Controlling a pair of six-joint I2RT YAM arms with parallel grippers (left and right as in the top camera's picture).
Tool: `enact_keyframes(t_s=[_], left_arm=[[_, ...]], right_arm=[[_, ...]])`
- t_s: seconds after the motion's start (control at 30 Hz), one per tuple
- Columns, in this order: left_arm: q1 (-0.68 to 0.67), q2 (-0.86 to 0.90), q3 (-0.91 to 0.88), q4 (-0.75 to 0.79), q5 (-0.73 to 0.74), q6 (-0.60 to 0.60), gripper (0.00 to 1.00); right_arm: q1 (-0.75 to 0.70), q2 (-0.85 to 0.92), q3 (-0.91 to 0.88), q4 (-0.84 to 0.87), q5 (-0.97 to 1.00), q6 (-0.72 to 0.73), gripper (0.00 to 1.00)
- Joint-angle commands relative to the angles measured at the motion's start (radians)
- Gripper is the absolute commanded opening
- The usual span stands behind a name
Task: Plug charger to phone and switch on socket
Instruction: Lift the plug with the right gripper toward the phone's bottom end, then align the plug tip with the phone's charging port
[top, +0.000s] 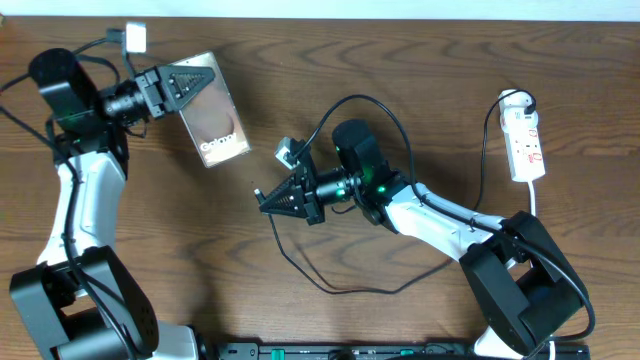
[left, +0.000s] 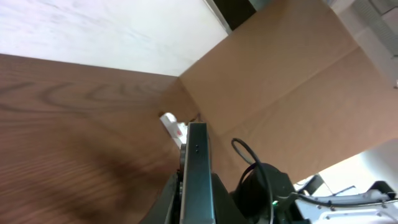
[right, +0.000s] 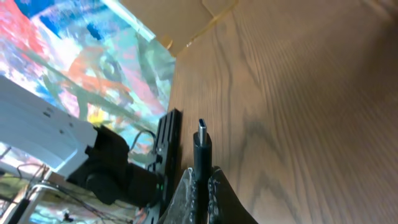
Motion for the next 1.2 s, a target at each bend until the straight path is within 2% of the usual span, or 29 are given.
enact_keyframes(t_s=[0.0, 0.07, 0.17, 0.4, 0.53, 0.63, 0.73, 0.8, 1.17], left_arm=[[-0.027, 0.004, 0.004, 0.067, -0.002, -0.169, 0.08], [-0.034, 0.004, 0.004, 0.127, -0.001, -0.248, 0.08], [-0.034, 0.004, 0.004, 0.194, -0.001, -0.303, 0.07], [-0.034, 0.004, 0.004, 0.224, -0.001, -0.316, 0.08], [-0.034, 0.004, 0.004, 0.249, -0.001, -0.316, 0.08], [-0.034, 0.004, 0.004, 0.249, 0.000, -0.312, 0.08], [-0.034, 0.004, 0.004, 0.253, 0.000, -0.300, 0.08], [-0.034, 0.004, 0.004, 0.253, 0.000, -0.294, 0.08], [-0.045, 0.004, 0.004, 0.253, 0.028, -0.268, 0.08]], right_arm=[[-0.001, 0.002, 0.000, 0.042, -0.021, 0.087, 0.01], [-0.006, 0.002, 0.000, 0.092, -0.046, 0.110, 0.01], [-0.019, 0.002, 0.000, 0.172, -0.097, 0.147, 0.01], [-0.064, 0.018, 0.000, 0.235, -0.117, 0.153, 0.01], [-0.080, 0.091, 0.000, 0.360, -0.159, 0.221, 0.01], [-0.081, 0.175, 0.000, 0.610, -0.195, 0.404, 0.01], [-0.077, 0.270, 0.004, 1.043, -0.198, 0.698, 0.01], [-0.077, 0.304, 0.011, 1.187, -0.190, 0.816, 0.01], [-0.074, 0.314, 0.016, 1.166, -0.185, 0.846, 0.01]])
